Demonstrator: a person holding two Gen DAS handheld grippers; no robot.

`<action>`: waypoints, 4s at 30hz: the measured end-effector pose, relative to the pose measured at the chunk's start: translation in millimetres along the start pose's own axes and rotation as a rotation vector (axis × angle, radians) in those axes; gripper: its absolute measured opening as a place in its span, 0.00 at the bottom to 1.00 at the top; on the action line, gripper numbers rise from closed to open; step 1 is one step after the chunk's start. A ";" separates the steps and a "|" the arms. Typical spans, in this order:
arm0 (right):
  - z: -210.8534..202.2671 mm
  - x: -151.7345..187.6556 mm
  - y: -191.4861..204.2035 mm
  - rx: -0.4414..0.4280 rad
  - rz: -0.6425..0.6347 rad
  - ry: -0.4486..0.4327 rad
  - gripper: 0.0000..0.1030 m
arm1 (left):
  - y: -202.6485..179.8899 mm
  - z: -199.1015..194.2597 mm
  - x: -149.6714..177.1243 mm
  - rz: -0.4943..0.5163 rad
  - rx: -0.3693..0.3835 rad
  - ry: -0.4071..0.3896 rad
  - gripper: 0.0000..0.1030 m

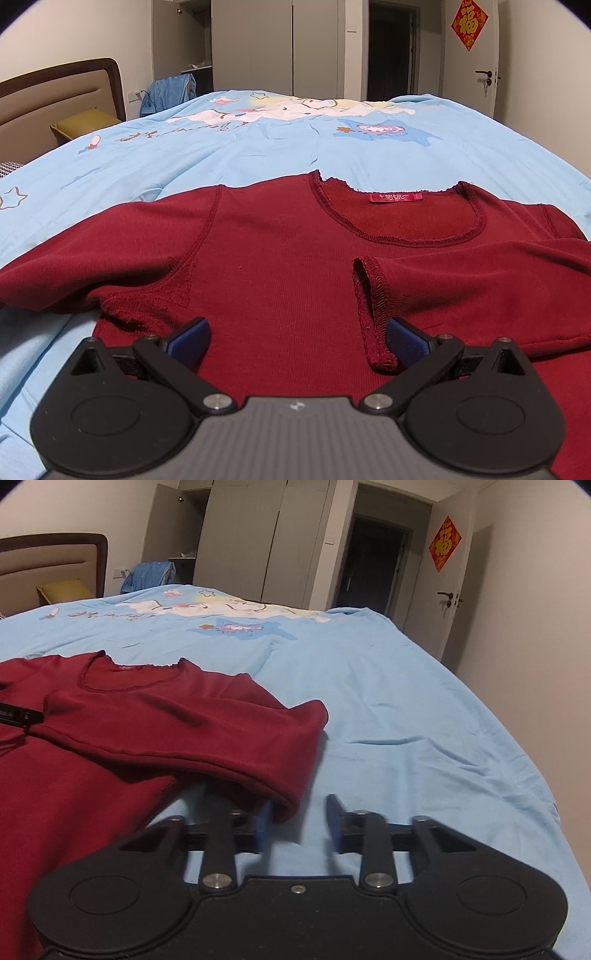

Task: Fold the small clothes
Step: 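Lower the sleeve onto the chest and open the right gripper, then grasp the other sleeve cuff with the left gripper, then lift the cuff, lay it across the chest, open the left gripper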

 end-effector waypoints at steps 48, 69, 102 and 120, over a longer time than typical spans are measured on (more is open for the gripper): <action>-101.3 4.5 142.6 -0.386 -0.053 0.028 0.98 | 353.1 -141.9 105.5 -0.785 -0.470 -0.074 0.45; -93.9 0.9 129.4 -0.388 -0.040 0.011 0.98 | 236.2 -164.7 -75.5 -0.243 -0.265 -0.519 0.03; -84.9 30.4 31.8 -0.197 0.097 0.035 0.98 | -85.3 -34.9 -35.6 0.118 0.365 -0.207 0.08; -57.6 2.5 61.0 -0.245 0.144 -0.019 0.98 | 17.1 -62.7 -35.5 0.044 0.257 -0.097 0.98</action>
Point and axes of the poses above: each gripper's, at about its wrist camera, not at the fingertips, and z roughly the way its jaws point, y to its left, x to its underside, the point moved 3 cm from there along z, roughly the way its jaws point, and after that the axes turned 10 degrees about z, right-handed, at the moved point
